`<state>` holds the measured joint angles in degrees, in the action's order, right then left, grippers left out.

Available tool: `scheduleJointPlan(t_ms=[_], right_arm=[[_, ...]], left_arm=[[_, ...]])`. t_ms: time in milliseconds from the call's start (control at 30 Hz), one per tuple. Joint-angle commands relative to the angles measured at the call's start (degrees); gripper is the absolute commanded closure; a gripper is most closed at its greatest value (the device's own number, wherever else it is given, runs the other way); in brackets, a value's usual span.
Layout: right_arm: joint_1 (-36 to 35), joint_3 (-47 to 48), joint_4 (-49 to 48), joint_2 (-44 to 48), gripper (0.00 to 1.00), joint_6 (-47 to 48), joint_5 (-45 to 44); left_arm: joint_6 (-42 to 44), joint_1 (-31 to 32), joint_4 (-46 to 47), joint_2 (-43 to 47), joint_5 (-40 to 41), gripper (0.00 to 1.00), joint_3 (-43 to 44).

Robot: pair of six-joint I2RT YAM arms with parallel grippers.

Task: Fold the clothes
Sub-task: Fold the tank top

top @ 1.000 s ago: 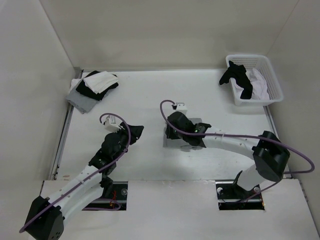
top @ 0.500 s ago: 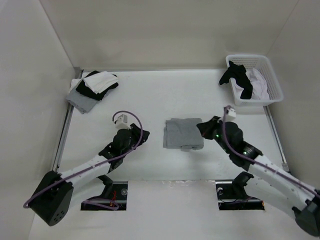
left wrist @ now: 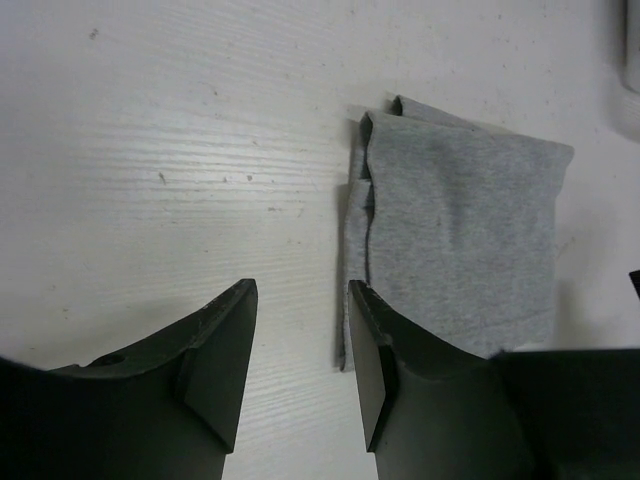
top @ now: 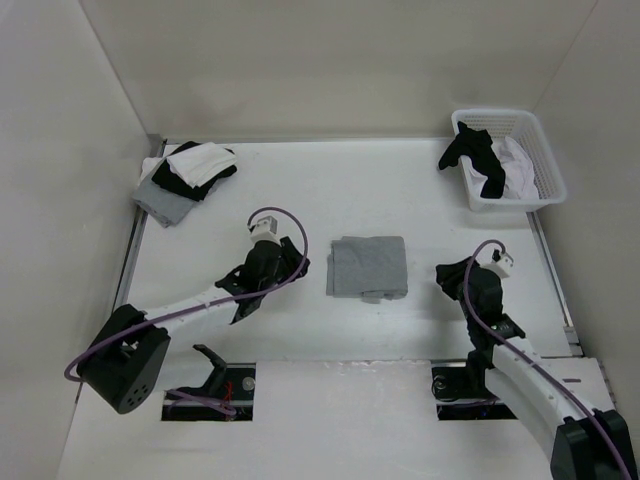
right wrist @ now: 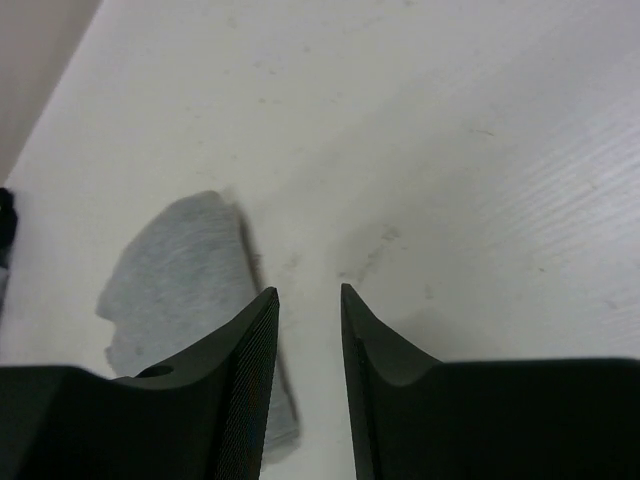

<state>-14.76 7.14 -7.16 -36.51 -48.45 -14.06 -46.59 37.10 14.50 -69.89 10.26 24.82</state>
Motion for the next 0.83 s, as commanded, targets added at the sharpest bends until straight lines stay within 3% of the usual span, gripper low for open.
scheduleJointPlan(t_ms=[0, 700, 800], right_arm=[[1.5, -1.8, -8.9, 0.1, 0.64, -0.3, 1.4], [2.9, -2.6, -11.7, -1.6, 0.61, -0.3, 2.6], [2.9, -2.6, -11.7, -1.8, 0.6, -0.3, 2.6]], left_arm=[[2.5, -1.5, -1.5, 0.6, -0.1, 0.59, 2.5], [4.6, 1.2, 2.9, -3.5, -3.0, 0.63, 4.9], [4.7, 1.4, 3.3, -3.7, -2.8, 0.58, 4.5]])
